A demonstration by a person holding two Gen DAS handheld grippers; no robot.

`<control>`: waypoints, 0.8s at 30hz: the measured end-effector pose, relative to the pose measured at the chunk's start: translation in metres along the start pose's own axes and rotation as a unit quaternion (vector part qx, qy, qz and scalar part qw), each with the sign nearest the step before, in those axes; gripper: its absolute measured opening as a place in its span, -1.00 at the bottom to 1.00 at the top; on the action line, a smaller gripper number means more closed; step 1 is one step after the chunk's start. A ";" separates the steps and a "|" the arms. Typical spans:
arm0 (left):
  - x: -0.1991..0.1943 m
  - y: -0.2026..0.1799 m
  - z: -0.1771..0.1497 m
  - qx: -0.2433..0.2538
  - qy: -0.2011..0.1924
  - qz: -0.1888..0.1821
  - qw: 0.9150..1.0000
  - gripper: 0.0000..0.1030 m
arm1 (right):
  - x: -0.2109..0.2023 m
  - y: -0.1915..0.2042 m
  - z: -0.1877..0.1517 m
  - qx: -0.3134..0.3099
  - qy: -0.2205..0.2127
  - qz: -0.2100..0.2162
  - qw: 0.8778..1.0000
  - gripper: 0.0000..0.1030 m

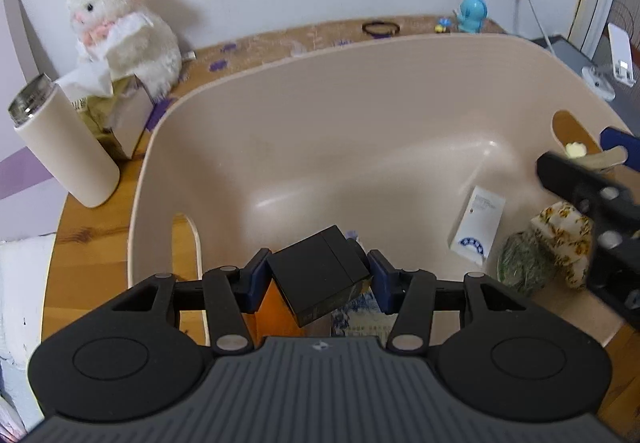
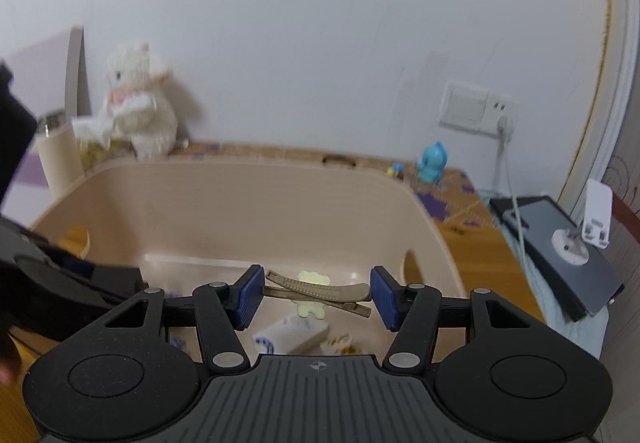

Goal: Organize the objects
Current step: 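Lift cube box and clip over the basket and open both tools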

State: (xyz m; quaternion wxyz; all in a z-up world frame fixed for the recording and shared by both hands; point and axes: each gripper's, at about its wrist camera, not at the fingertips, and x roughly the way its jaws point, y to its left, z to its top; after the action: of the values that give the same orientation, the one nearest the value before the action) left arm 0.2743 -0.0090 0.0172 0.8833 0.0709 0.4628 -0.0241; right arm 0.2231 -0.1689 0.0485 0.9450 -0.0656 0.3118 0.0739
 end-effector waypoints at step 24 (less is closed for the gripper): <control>-0.009 0.001 0.001 0.001 0.001 -0.028 1.000 0.36 | -0.013 -0.006 -0.002 0.006 0.003 -0.007 1.000 0.46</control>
State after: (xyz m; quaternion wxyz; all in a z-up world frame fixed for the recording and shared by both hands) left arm 0.2703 -0.0083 0.0255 0.8816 0.0587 0.4657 -0.0486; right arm 0.2130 -0.1767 0.0551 0.9451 -0.0621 0.3144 0.0646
